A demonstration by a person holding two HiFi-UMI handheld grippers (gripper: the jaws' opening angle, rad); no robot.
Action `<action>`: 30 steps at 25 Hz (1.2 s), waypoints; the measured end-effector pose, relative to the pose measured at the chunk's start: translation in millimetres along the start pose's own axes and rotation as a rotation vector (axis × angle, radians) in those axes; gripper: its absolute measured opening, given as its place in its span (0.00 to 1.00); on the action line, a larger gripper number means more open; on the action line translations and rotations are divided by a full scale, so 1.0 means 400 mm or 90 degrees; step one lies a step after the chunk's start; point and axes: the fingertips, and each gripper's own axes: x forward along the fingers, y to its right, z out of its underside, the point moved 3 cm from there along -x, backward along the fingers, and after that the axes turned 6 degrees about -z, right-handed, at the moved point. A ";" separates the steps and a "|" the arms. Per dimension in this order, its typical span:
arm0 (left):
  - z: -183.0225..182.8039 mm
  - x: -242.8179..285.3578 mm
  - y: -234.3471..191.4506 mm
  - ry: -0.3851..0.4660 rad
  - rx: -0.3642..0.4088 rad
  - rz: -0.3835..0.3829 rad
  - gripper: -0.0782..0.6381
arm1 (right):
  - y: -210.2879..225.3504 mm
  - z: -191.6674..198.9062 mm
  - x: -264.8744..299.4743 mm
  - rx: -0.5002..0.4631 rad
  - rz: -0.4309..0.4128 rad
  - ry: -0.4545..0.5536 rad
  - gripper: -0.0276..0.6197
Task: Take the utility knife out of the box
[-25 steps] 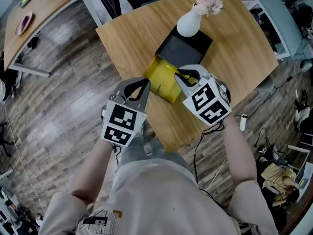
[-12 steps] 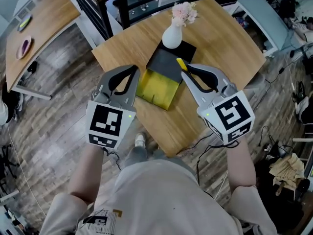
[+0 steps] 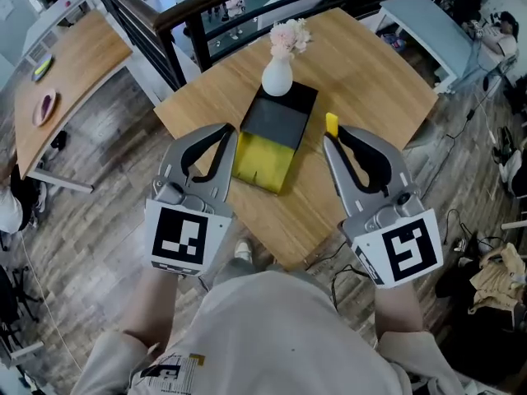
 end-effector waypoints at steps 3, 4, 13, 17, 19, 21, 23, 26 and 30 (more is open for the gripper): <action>-0.019 -0.022 0.007 0.011 -0.012 -0.007 0.11 | -0.012 -0.009 -0.029 0.002 0.017 0.018 0.11; -0.026 -0.030 0.009 0.016 -0.018 -0.010 0.11 | -0.017 -0.005 -0.036 0.011 0.016 0.019 0.11; -0.002 -0.088 0.054 -0.008 -0.039 0.000 0.11 | -0.054 0.067 -0.091 0.100 0.013 0.004 0.11; 0.010 -0.096 0.067 -0.010 -0.044 0.001 0.11 | -0.048 0.094 -0.103 0.111 0.023 -0.006 0.11; 0.013 -0.093 0.066 -0.010 -0.047 -0.001 0.11 | -0.043 0.099 -0.101 0.115 0.025 -0.005 0.11; 0.016 -0.088 0.062 -0.011 -0.046 -0.001 0.11 | -0.041 0.099 -0.094 0.117 0.024 -0.004 0.11; 0.018 -0.084 0.059 -0.014 -0.048 0.000 0.11 | -0.039 0.097 -0.087 0.116 0.024 -0.004 0.11; 0.014 -0.082 0.056 -0.020 -0.062 0.008 0.11 | -0.032 0.094 -0.081 0.117 0.030 -0.004 0.11; 0.010 -0.088 0.057 -0.020 -0.054 0.015 0.11 | -0.038 0.096 -0.086 0.119 0.031 -0.008 0.11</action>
